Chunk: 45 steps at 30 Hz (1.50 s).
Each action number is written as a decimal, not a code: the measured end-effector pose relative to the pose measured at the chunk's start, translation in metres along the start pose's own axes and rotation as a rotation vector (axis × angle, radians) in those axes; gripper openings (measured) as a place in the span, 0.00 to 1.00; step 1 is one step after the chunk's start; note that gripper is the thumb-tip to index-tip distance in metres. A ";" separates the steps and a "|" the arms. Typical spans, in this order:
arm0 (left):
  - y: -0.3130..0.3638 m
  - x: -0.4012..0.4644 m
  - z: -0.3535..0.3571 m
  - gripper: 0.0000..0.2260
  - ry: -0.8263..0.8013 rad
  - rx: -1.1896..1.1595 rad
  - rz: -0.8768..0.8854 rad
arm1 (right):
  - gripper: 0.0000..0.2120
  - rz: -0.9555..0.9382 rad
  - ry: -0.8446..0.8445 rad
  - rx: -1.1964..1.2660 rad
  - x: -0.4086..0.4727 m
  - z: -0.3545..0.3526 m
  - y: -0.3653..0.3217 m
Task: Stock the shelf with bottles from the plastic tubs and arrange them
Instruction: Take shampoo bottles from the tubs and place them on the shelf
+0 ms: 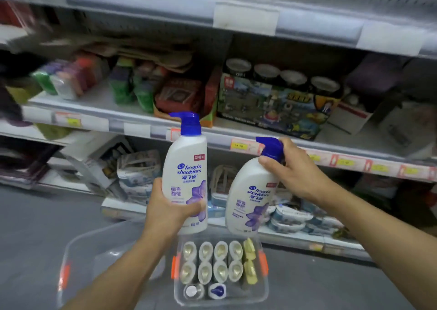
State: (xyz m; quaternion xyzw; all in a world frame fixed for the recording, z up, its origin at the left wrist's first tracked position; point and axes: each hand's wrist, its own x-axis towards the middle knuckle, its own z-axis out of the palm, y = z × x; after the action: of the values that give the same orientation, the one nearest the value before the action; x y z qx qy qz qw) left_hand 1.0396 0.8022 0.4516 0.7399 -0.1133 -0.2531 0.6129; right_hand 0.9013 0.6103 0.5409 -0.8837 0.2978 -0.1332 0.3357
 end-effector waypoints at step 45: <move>0.342 0.081 -0.038 0.33 -0.042 -0.083 0.485 | 0.18 -0.197 0.475 -0.006 0.228 -0.219 -0.265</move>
State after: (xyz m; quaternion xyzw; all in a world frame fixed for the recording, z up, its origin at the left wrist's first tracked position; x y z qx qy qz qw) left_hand 1.1762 0.7194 0.7666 0.6599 -0.2898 -0.1184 0.6830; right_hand 1.1011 0.5154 0.8889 -0.8532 0.2812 -0.3684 0.2391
